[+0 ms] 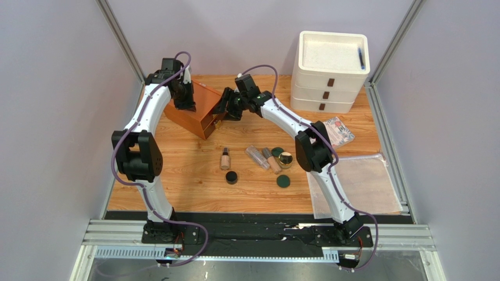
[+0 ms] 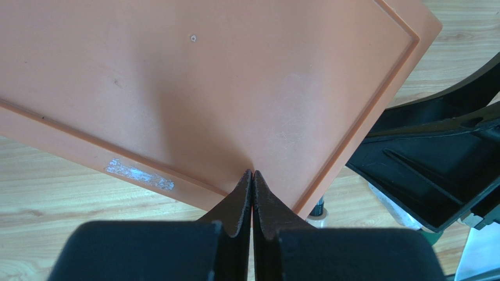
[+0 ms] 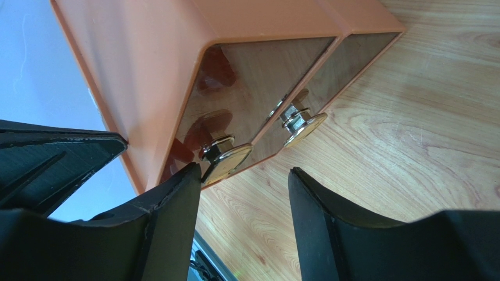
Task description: Organize the makeup
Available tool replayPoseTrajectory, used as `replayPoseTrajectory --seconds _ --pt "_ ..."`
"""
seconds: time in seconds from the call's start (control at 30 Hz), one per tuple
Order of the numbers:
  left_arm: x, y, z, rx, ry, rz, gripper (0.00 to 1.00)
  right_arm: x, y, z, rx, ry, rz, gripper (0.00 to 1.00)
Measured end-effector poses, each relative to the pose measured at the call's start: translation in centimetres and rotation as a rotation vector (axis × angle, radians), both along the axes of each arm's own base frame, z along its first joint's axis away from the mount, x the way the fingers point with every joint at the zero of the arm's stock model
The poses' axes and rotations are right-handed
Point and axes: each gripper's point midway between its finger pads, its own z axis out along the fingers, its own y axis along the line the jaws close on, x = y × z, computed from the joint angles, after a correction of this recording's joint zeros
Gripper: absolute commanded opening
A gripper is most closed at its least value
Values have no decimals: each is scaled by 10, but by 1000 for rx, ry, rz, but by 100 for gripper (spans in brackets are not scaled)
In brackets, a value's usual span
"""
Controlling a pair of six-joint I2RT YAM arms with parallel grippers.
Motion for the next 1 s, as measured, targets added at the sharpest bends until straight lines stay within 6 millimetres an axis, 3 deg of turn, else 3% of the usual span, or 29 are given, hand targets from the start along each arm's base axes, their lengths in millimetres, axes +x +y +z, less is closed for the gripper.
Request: replayPoseTrajectory --seconds 0.2,0.57,1.0 --pt "0 1 0 5 1 3 0 0 4 3 -2 -3 0 30" --pt "1 12 0 62 25 41 0 -1 -1 5 -65 -33 -14 27" --pt "3 17 -1 84 30 73 0 -34 -56 4 -237 -26 13 28"
